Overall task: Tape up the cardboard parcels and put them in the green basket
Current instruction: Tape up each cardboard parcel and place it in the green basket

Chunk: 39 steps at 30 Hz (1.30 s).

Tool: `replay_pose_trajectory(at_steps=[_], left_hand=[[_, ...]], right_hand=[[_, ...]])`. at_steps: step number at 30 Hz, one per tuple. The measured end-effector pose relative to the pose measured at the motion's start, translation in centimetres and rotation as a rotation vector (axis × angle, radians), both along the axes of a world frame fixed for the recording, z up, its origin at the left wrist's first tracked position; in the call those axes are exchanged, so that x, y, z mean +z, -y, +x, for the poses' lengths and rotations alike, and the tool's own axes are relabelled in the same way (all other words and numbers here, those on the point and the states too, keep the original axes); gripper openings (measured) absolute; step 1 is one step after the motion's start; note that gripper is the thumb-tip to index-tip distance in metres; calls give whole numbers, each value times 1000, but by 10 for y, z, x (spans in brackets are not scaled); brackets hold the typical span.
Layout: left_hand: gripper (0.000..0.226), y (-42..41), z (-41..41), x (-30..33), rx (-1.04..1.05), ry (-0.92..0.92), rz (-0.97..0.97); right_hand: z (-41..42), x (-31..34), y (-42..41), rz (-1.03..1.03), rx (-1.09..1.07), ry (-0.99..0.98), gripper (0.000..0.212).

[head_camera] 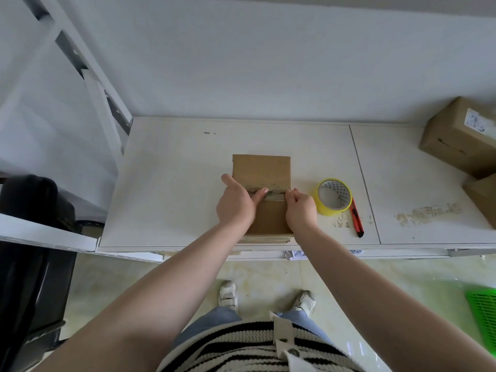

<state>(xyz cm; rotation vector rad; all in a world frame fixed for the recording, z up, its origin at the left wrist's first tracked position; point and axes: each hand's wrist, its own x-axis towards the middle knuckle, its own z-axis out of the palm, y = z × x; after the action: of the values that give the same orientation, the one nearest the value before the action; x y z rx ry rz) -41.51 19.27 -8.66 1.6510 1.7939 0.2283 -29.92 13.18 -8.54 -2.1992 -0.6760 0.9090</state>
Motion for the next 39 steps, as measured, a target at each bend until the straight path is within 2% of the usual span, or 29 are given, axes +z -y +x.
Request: replay_pose_trajectory(at_steps=[2, 4, 6, 8, 10, 12, 13, 15, 17, 20, 22, 25, 30, 32, 34, 35, 37, 39], left_hand=[[74, -5, -7, -1, 29, 96, -11], [70, -11, -16, -1, 52, 279, -81], [63, -13, -21, -2, 66, 510, -231], [59, -13, -23, -1, 32, 614, -353], [54, -15, -24, -1, -47, 562, -364], [49, -19, -22, 2, -35, 578, -385], [52, -18, -19, 8, -35, 628, -407], [73, -15, -7, 20, 4, 723, -485], [89, -12, 3, 24, 64, 707, -494], [69, -13, 7, 20, 100, 675, -434], [61, -15, 7, 19, 96, 657, -435], [60, -15, 9, 19, 81, 630, -411], [60, -16, 7, 20, 62, 714, -460], [51, -16, 6, 20, 41, 731, -463], [38, -18, -3, 22, 44, 780, -499], [35, -21, -11, 22, 57, 834, -539], [43, -25, -30, 17, 82, 974, -664], [54, -24, -42, 11, 66, 1032, -772]], right_hand=[[5, 3, 5, 63, -46, -136, 36], [13, 8, 11, 141, -90, -215, 37], [23, 13, 14, 146, -86, -255, 50], [30, 19, 14, 117, -75, -343, 51], [32, 22, 10, 142, -38, -363, 30], [31, 24, 6, 157, -2, -248, 22], [29, 24, 4, 158, 20, -192, 24], [19, 24, -1, 146, 81, -108, 30], [8, 22, -6, 134, 100, -131, 30], [-2, 23, -11, 141, 55, -252, 31], [-2, 23, -13, 135, 77, -193, 32], [-2, 24, -13, 127, 95, -126, 32], [-4, 26, -13, 137, 110, -101, 32], [-3, 27, -12, 124, 90, -180, 33], [4, 31, -8, 142, 41, -378, 37], [10, 31, -6, 166, 21, -407, 37], [27, 30, -3, 167, 24, -282, 39], [40, 25, 0, 81, 53, -176, 62]])
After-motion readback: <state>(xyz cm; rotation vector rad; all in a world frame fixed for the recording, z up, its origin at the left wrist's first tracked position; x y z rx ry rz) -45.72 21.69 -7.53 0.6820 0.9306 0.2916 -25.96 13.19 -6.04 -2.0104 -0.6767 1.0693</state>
